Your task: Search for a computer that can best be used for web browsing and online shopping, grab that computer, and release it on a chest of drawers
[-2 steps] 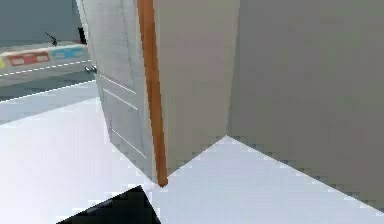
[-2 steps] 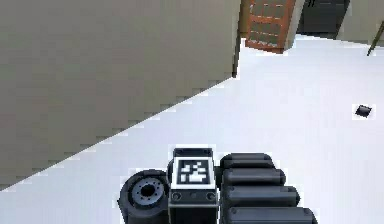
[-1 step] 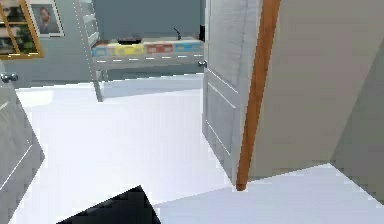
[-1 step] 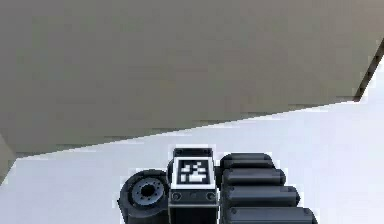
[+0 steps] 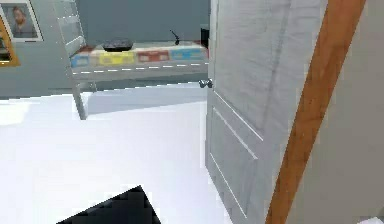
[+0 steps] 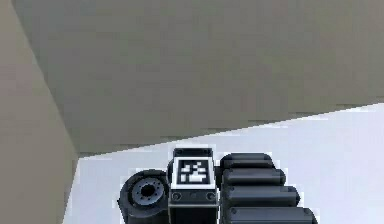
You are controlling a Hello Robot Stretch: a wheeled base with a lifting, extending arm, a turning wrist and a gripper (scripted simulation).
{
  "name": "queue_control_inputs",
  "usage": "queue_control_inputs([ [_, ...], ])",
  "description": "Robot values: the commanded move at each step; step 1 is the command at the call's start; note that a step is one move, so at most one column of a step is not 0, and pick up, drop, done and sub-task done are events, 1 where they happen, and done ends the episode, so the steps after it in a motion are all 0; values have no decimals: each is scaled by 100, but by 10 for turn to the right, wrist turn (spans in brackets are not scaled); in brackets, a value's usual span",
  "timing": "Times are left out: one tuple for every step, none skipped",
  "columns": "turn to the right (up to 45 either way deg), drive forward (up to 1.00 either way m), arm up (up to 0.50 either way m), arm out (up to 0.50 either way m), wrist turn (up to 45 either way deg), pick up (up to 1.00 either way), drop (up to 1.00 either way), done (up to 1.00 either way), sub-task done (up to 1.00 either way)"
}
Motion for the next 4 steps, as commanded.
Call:
queue_control_inputs([
  [-330, 0, 0, 0, 0, 0, 0, 0, 0],
  [0, 100, 0, 0, 0, 0, 0, 0, 0],
  [0, 90, 0, 0, 0, 0, 0, 0, 0],
  [-300, 0, 0, 0, 0, 0, 0, 0, 0],
])
